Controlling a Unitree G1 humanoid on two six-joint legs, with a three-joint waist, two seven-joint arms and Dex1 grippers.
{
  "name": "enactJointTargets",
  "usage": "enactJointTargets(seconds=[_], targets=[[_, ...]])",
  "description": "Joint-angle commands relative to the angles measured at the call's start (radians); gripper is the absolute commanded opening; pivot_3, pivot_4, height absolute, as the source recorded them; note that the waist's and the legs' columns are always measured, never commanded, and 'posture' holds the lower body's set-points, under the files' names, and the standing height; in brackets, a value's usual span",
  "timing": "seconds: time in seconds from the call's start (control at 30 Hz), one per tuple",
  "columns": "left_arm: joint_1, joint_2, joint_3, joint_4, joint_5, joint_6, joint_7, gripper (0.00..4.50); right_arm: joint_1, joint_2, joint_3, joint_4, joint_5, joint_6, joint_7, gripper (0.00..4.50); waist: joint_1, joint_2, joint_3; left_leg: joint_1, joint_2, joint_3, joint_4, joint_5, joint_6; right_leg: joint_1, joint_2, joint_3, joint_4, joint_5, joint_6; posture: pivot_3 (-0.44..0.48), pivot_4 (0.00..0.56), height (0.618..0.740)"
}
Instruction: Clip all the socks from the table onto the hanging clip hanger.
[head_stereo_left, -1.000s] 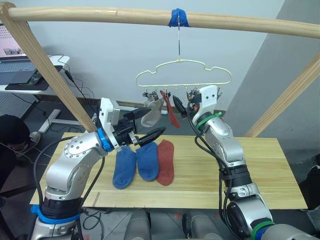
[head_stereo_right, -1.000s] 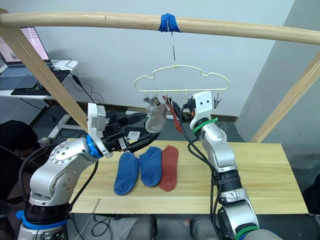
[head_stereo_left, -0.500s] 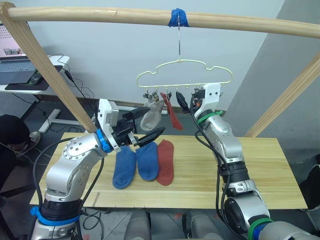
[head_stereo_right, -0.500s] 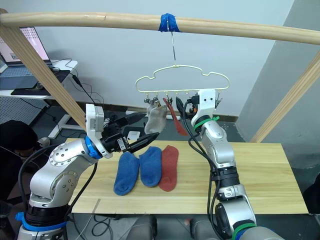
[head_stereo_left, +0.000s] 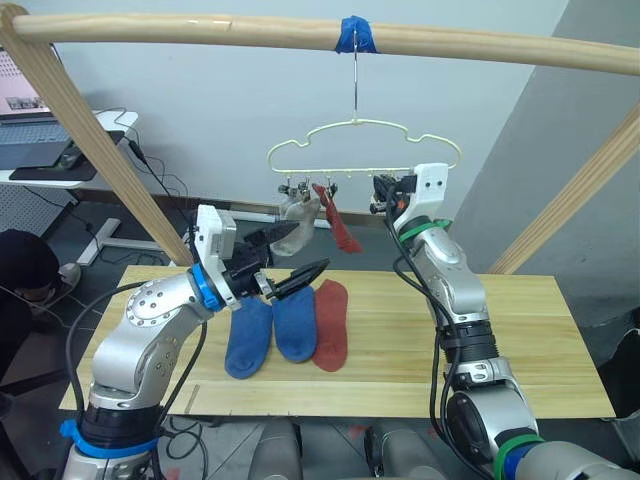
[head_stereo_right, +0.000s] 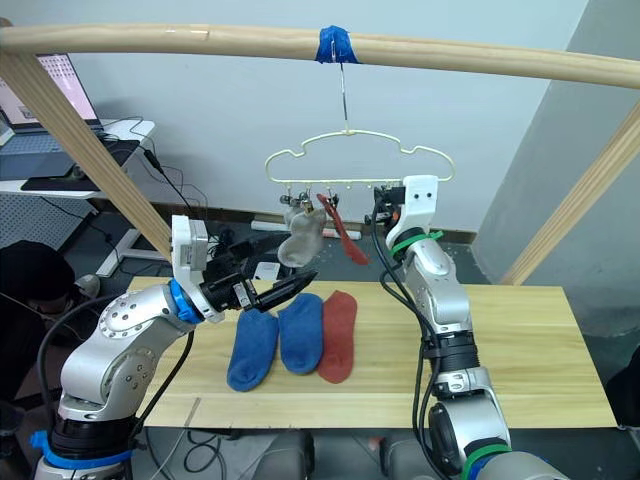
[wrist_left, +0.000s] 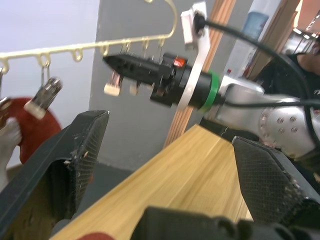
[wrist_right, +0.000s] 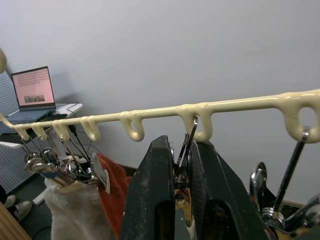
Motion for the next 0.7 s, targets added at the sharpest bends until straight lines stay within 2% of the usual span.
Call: enactJointTargets(seconds=[0.03, 0.23, 0.47, 0.7], targets=[[0.012, -0.008, -0.055, 0.043, 0.084, -0.027, 0.030, 4.50, -0.008, -0.009, -0.005, -0.036, 0.025, 0.003, 0.015, 0.09, 0.000, 0.002, 0.001, 0.000, 0.000, 0.000, 0.000, 0.000, 0.000, 0.000, 0.000, 0.000, 0.000, 0.000, 0.000, 0.083, 0.160, 0.740], [-0.041, -0.080, -0.240, 0.295, 0.316, -0.099, 0.104, 4.50, 0.003, -0.037, -0.009, -0.055, 0.036, 0.045, 0.026, 0.09, 0.001, 0.003, 0.002, 0.000, 0.000, 0.000, 0.000, 0.000, 0.000, 0.000, 0.000, 0.000, 0.000, 0.000, 0.000, 0.058, 0.165, 0.740], [-0.249, -0.197, -0.364, 0.734, 0.549, -0.254, 0.185, 4.50, 0.021, -0.047, 0.000, -0.094, 0.044, 0.079, 0.015, 0.09, -0.001, 0.003, 0.003, 0.000, -0.001, 0.000, 0.001, 0.000, 0.000, 0.000, 0.000, 0.000, 0.000, 0.000, 0.000, 0.012, 0.168, 0.740], [-0.366, -0.269, -0.397, 1.020, 0.633, -0.252, 0.178, 4.50, 0.037, -0.055, -0.004, -0.142, 0.041, 0.106, -0.006, 0.09, -0.013, 0.003, 0.003, -0.001, 0.000, 0.000, -0.001, 0.000, 0.000, 0.000, 0.001, 0.000, -0.001, -0.001, 0.001, -0.029, 0.165, 0.740]])
